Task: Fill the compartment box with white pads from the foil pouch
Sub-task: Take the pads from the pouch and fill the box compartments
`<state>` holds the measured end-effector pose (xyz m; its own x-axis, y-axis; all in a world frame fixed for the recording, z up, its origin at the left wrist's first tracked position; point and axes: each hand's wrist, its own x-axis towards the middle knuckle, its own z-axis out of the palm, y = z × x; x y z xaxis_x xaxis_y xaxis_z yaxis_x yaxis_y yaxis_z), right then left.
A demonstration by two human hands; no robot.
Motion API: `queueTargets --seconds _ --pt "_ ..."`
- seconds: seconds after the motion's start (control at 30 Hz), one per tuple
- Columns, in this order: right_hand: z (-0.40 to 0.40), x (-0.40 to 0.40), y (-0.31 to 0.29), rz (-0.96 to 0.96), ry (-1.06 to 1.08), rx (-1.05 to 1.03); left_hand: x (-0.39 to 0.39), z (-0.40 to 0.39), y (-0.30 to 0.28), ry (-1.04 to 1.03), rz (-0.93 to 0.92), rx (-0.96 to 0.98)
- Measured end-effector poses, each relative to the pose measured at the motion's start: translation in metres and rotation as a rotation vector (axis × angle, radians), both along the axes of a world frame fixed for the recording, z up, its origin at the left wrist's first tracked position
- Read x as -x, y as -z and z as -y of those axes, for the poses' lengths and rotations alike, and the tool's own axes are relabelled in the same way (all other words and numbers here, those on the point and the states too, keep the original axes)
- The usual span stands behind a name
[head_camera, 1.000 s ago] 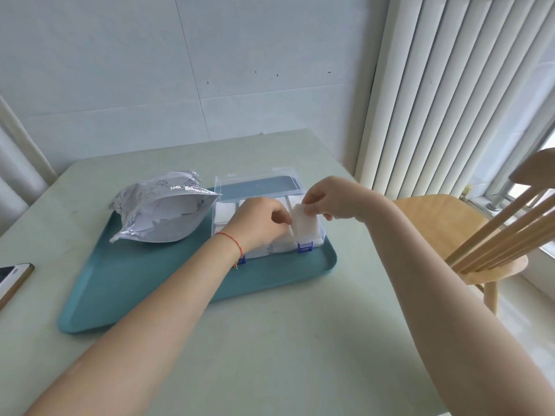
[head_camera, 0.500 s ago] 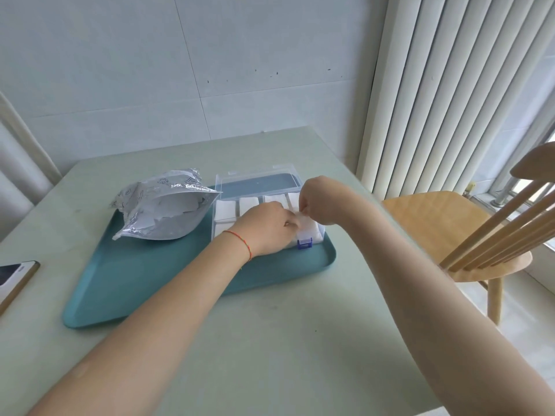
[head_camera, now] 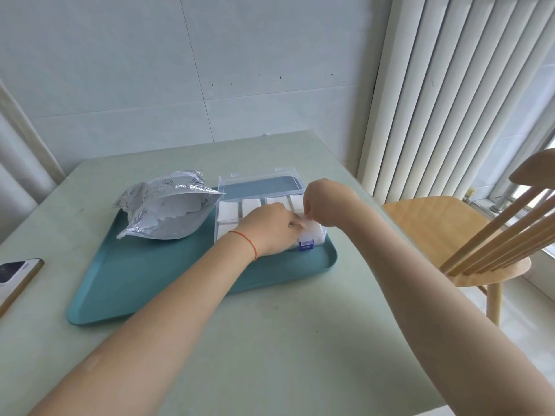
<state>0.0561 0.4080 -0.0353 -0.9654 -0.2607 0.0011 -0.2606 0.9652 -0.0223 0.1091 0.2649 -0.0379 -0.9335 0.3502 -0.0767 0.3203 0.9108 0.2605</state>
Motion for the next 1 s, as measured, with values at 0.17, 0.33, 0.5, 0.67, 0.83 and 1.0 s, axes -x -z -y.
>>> queueTargets --seconds 0.17,0.33,0.5,0.67,0.83,1.0 --pt "-0.002 -0.005 -0.001 -0.148 -0.019 -0.077 0.006 -0.002 0.006 -0.014 -0.002 0.044" --pt "-0.003 -0.008 0.003 -0.074 0.009 -0.074 0.009 -0.004 0.006 -0.005 -0.019 0.035" --pt "-0.007 -0.009 0.000 0.022 -0.013 -0.087 0.006 -0.012 0.003 0.000 -0.004 0.067" --pt "0.001 -0.010 -0.012 0.073 0.014 -0.071 0.008 -0.004 -0.011 -0.011 0.033 0.009" --pt "0.049 -0.020 -0.031 -0.105 -0.070 0.232 0.000 0.054 -0.015 -0.155 -0.279 -0.249" --pt "0.123 -0.032 -0.026 -0.030 -0.207 0.326 -0.024 0.135 -0.003 -0.303 -0.637 -0.405"
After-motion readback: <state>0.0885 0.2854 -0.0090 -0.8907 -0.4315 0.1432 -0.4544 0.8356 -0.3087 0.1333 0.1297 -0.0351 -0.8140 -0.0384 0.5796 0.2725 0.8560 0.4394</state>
